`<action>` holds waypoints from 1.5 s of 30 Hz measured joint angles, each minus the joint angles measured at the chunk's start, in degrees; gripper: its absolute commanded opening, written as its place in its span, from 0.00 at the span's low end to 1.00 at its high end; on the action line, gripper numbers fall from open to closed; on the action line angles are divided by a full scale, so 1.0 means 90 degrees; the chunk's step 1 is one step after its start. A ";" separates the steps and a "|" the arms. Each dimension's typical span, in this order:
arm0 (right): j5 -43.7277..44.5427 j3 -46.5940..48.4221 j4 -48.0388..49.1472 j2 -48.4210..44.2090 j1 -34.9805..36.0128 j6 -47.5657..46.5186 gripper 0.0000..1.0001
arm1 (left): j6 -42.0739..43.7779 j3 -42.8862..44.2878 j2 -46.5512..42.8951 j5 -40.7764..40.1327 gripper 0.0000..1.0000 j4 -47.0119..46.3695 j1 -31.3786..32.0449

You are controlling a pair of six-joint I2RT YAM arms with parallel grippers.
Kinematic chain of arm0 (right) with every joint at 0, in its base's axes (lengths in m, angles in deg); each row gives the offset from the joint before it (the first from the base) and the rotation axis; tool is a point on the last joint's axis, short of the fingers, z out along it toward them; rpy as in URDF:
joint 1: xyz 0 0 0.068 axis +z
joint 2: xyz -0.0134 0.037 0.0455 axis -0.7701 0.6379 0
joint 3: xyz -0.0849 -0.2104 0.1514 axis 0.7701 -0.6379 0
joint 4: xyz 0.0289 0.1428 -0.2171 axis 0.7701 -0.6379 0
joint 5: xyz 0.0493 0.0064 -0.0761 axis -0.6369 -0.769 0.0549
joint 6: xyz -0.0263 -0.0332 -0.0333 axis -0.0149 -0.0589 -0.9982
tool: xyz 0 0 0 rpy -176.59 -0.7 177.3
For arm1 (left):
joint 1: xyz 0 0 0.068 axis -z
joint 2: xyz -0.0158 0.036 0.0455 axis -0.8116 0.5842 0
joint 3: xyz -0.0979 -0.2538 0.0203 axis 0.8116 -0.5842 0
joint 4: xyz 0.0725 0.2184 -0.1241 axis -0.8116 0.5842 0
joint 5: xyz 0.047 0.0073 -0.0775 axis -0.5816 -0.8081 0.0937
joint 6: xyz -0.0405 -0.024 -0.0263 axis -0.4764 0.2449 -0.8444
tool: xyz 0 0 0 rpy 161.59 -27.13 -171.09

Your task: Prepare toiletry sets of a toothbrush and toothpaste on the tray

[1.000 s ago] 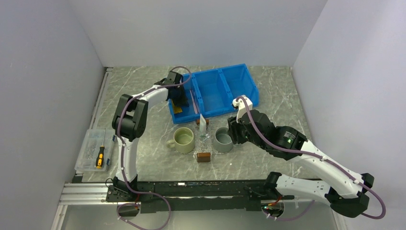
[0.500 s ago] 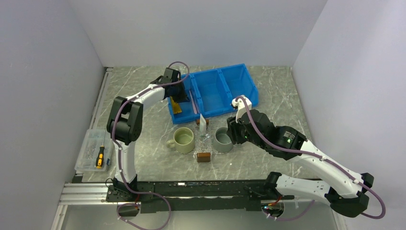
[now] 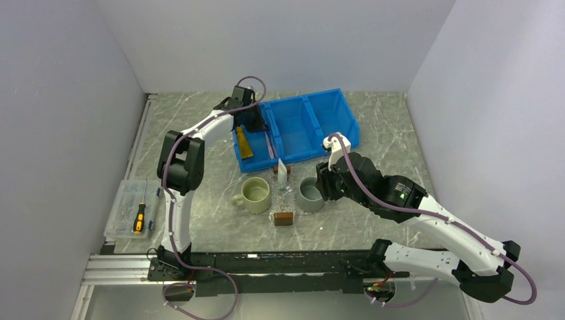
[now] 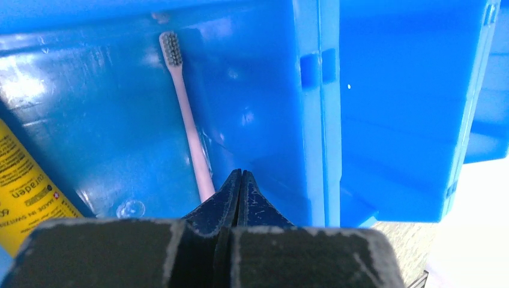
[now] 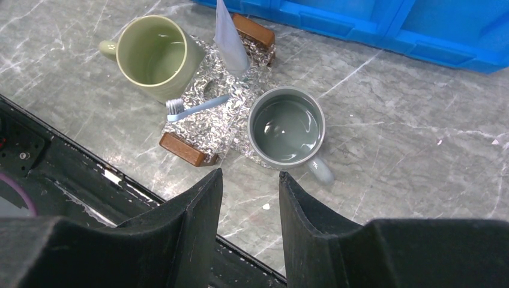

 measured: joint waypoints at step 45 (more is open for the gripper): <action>-0.0172 -0.0158 0.0078 0.0000 0.0002 0.0073 0.42 | 0.0478 -0.0036 0.0172 -0.1083 0.00 0.1197 -0.0107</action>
